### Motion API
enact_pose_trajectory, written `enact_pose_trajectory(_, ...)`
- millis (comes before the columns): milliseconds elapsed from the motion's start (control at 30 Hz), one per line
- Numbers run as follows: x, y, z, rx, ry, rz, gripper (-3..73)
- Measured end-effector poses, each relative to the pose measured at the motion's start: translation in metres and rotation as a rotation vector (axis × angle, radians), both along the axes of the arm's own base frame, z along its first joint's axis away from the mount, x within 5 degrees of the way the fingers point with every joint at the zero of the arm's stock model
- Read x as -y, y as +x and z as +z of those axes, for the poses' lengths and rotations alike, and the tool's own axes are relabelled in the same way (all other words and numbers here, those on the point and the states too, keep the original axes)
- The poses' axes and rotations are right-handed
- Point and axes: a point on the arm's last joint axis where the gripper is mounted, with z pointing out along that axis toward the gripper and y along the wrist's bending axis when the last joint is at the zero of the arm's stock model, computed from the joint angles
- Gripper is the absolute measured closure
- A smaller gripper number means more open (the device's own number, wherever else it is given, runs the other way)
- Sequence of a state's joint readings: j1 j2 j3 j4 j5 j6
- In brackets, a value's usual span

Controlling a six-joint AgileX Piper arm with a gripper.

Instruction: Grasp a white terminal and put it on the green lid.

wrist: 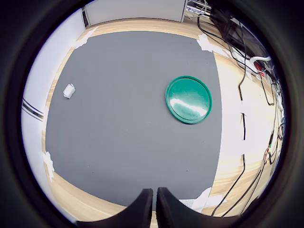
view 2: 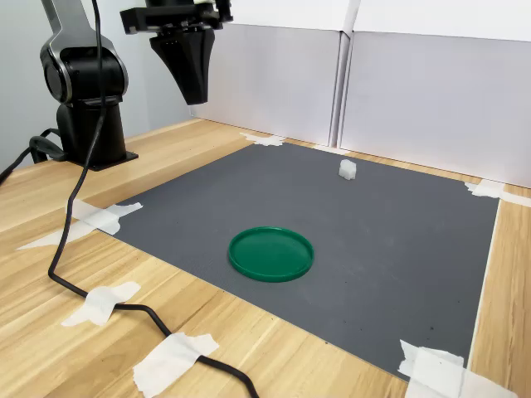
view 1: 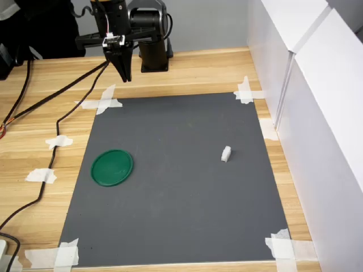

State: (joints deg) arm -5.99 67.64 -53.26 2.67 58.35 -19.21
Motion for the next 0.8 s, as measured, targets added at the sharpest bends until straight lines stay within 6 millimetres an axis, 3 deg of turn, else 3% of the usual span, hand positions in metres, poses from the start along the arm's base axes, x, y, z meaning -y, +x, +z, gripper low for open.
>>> enact_pose_trajectory(200,-0.019,0.02,0.003,-0.056,0.002,0.099,51.0)
enact_pose_trajectory(533,-0.044,0.041,-0.002,-0.034,0.031,0.156,9.0)
enact_pose_trajectory(633,-0.066,0.051,0.0,-0.031,0.05,0.185,3.5)
enact_pose_trajectory(800,-0.107,0.068,0.004,-0.024,0.085,0.239,2.2)
